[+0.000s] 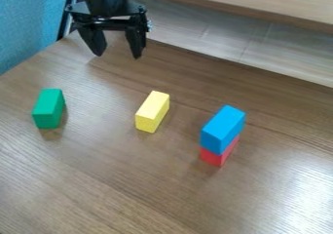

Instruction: Pick up the green rectangle block and put it on top of the yellow rectangle block

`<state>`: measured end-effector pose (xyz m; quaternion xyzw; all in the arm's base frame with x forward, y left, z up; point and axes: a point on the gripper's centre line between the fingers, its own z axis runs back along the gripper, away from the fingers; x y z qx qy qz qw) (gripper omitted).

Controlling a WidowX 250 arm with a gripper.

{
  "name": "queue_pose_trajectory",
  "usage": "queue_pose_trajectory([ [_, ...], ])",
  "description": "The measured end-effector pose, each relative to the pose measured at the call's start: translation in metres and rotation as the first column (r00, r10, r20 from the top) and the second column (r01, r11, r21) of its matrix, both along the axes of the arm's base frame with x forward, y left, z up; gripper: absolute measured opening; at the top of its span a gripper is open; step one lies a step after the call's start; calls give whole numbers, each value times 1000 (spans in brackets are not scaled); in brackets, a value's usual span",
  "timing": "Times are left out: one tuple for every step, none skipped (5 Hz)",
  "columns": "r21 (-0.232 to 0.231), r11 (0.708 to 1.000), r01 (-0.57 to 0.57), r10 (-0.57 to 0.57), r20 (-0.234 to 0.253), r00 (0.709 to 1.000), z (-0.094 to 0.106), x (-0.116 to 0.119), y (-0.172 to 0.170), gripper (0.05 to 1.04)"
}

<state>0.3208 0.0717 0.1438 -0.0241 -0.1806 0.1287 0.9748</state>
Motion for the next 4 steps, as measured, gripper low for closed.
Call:
queue_pose_trajectory([
  [-6,1000,1,-1,-25,1000,-9,0,0,1000],
  [-9,1000,-13,12,-36,999,-12,-3,4,1001],
  [-7,1000,-28,27,-45,999,-15,-6,8,1000],
  [0,998,-70,69,-50,996,-16,-11,21,1000],
])
